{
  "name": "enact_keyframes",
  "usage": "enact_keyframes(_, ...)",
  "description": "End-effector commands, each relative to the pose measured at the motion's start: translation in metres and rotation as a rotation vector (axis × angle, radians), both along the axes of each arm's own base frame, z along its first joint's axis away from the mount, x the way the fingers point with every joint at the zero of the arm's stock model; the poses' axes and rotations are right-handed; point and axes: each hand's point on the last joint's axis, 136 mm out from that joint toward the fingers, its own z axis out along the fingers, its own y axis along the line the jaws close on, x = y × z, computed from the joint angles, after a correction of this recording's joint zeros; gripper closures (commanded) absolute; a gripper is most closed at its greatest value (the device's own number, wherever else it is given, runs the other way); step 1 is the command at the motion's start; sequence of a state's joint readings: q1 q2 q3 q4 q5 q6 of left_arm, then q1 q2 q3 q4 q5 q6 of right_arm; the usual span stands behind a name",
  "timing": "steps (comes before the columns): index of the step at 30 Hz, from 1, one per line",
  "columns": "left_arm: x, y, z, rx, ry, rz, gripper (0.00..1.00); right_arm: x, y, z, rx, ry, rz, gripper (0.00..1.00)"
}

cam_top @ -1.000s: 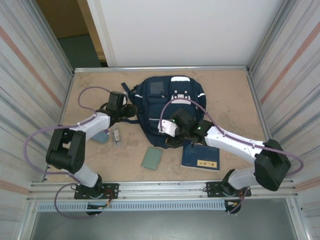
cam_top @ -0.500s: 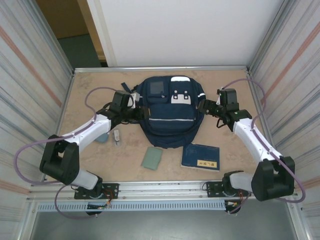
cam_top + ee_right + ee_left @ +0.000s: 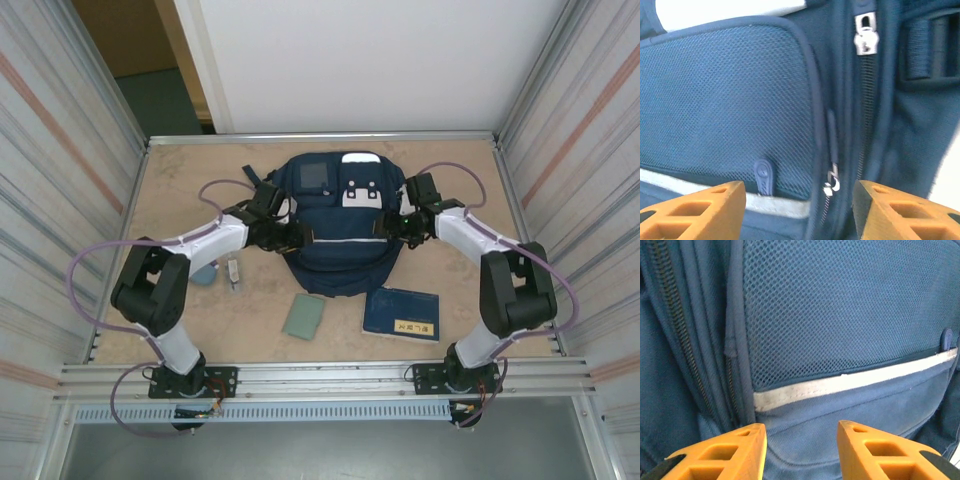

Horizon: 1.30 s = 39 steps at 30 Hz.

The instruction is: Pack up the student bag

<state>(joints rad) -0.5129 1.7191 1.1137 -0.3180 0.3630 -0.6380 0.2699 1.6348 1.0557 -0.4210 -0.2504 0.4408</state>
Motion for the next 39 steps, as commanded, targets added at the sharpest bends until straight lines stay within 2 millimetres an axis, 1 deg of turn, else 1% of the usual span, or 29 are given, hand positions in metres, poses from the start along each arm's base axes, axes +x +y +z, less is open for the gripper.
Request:
enact_keyframes(1,0.004,-0.008,-0.01,0.002,0.053,0.006,0.59,0.001,0.013,-0.008,0.03,0.059,0.026,0.44)
enact_keyframes(4,0.003,-0.007,-0.022,0.015,0.094,0.033,0.59,-0.001,0.015,-0.018,0.02,0.094,0.033,0.41)
enact_keyframes(6,0.002,-0.001,-0.025,0.044,0.103,0.056,0.59,-0.003,0.015,-0.021,0.022,0.107,0.032,0.38)
enact_keyframes(9,0.001,0.022,-0.02,0.15,0.082,0.12,0.54,-0.006,0.016,-0.019,0.033,0.12,0.02,0.34)
enact_keyframes(11,0.003,0.035,-0.017,0.194,0.031,0.15,0.5,-0.007,0.016,-0.017,0.032,0.114,0.019,0.35)
enact_keyframes(12,0.003,0.037,-0.017,0.197,0.019,0.151,0.48,-0.009,0.016,-0.018,0.036,0.115,0.023,0.36)
enact_keyframes(16,0.0,0.033,-0.026,0.119,0.094,0.128,0.48,-0.013,0.013,-0.025,0.041,0.153,0.003,0.37)
enact_keyframes(19,0.003,0.032,-0.029,0.107,0.08,0.139,0.47,-0.012,0.007,-0.031,0.028,0.151,-0.017,0.38)
enact_keyframes(21,0.008,0.026,-0.031,0.08,0.063,0.128,0.46,-0.012,0.01,-0.032,0.05,0.158,-0.012,0.4)
enact_keyframes(22,0.01,0.02,-0.03,0.053,0.058,0.106,0.47,-0.011,0.015,-0.032,0.073,0.164,-0.002,0.42)
enact_keyframes(24,0.014,0.004,-0.025,-0.017,0.053,0.051,0.51,-0.01,0.029,-0.027,0.147,0.158,0.032,0.53)
enact_keyframes(26,0.017,-0.011,-0.012,-0.1,0.02,-0.009,0.55,-0.009,0.044,-0.014,0.239,0.134,0.067,0.59)
enact_keyframes(27,0.02,-0.014,-0.004,-0.13,-0.001,-0.021,0.56,-0.008,0.047,-0.009,0.268,0.123,0.073,0.6)
enact_keyframes(30,0.031,-0.012,0.029,-0.235,-0.076,-0.029,0.57,-0.003,0.055,0.016,0.394,0.087,0.07,0.62)
enact_keyframes(32,0.037,-0.009,0.052,-0.304,-0.136,-0.039,0.57,0.0,0.06,0.039,0.493,0.053,0.077,0.62)
enact_keyframes(34,0.039,-0.008,0.07,-0.339,-0.18,-0.061,0.58,0.001,0.062,0.059,0.536,0.014,0.09,0.62)
enact_keyframes(36,0.039,-0.012,0.088,-0.373,-0.201,-0.093,0.57,0.003,0.063,0.076,0.552,-0.021,0.088,0.62)
enact_keyframes(39,0.04,-0.015,0.113,-0.41,-0.253,-0.111,0.58,0.006,0.065,0.108,0.599,-0.088,0.092,0.62)
